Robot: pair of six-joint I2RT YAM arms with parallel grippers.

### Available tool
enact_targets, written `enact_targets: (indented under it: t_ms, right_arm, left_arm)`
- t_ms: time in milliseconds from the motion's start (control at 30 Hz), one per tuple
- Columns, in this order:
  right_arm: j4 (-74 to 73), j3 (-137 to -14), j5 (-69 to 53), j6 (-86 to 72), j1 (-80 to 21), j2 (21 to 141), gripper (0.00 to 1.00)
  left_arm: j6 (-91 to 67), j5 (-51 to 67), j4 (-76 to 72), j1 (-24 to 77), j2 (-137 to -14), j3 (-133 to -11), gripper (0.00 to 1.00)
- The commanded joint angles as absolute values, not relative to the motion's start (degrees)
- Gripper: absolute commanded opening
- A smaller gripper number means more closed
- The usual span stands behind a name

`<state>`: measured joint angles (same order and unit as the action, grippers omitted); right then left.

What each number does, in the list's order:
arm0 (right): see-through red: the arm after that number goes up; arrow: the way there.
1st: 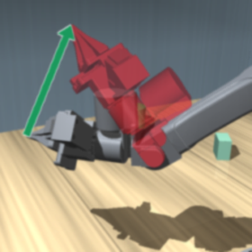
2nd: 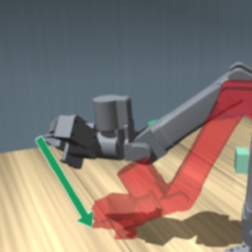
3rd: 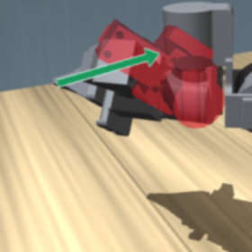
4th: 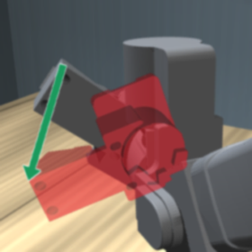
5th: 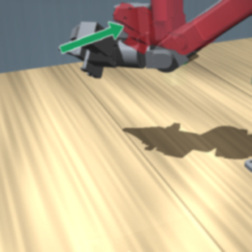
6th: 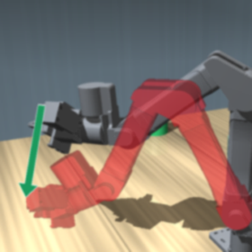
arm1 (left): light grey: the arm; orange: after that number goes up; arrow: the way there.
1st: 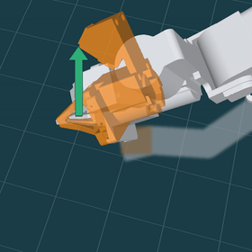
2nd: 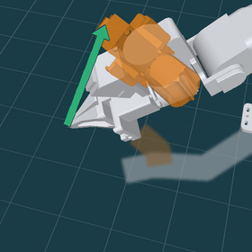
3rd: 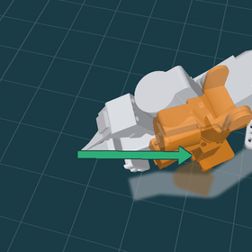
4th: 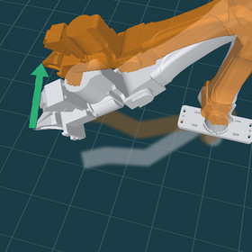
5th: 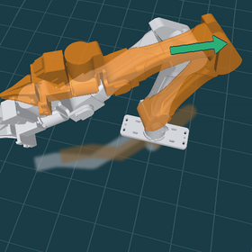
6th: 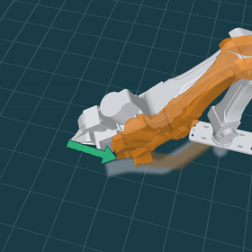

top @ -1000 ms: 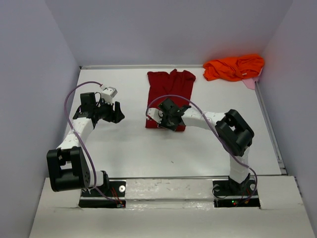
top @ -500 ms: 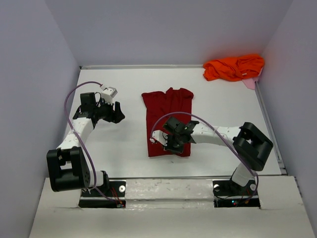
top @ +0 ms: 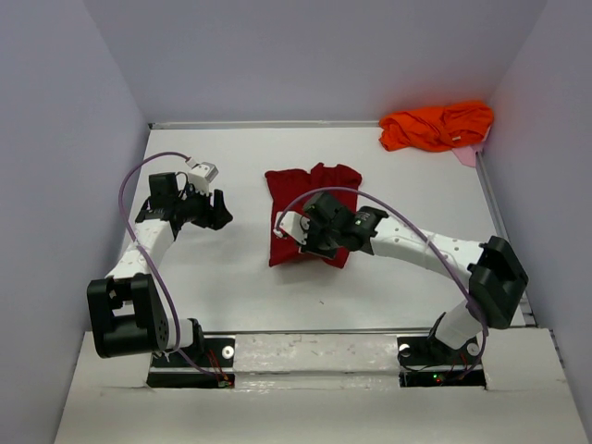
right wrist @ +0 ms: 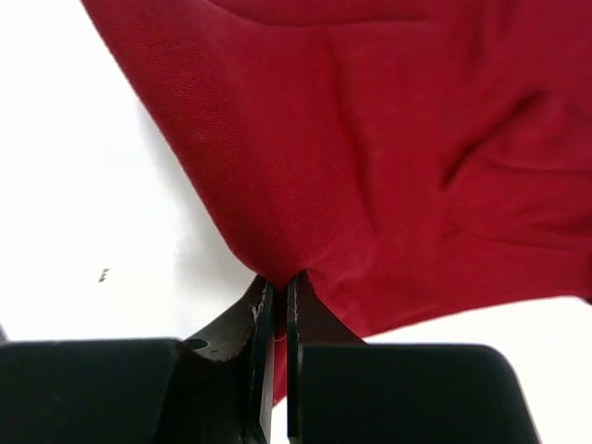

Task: Fold and stack the t-shirts
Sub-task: Fold the two-thirds-rectangle-folded T-shirt at the center of the board.

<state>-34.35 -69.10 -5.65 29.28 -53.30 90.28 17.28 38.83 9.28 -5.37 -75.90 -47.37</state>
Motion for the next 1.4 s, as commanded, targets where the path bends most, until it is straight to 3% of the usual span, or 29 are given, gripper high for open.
enact_targets:
  t_ms: [0,600,1033,1067,1167,1233,1367]
  right_arm:
    - [-32.44,-73.82,2.18,31.73,-53.35,88.95,0.0]
    - [-18.72,-87.97,11.07,40.69,-38.94,99.57,0.0]
    - [-16.35,-104.49,9.14,42.19,-33.31,119.67,0.0]
    - [-16.09,-106.16,10.45,41.58,-32.44,121.71,0.09]
    - [-14.69,-112.05,12.12,41.39,-30.85,128.81,0.6]
    - [-13.54,-115.64,13.53,41.75,-30.33,132.86,0.67]
    - [-12.57,-118.65,14.41,42.54,-30.32,135.0,0.69]
  left_arm:
    - [17.58,40.25,8.96,-5.8,-74.71,-48.08,0.69]
    - [17.84,40.87,8.96,-5.89,-74.71,-47.9,0.69]
    - [18.02,41.4,9.05,-5.89,-74.88,-47.9,0.69]
    - [18.02,41.4,8.97,-5.89,-74.88,-47.9,0.69]
    - [18.19,41.66,8.96,-5.89,-74.18,-47.64,0.69]
    - [18.28,41.92,8.88,-5.89,-73.74,-47.46,0.69]
    - [18.37,42.19,8.88,-5.89,-73.65,-47.46,0.69]
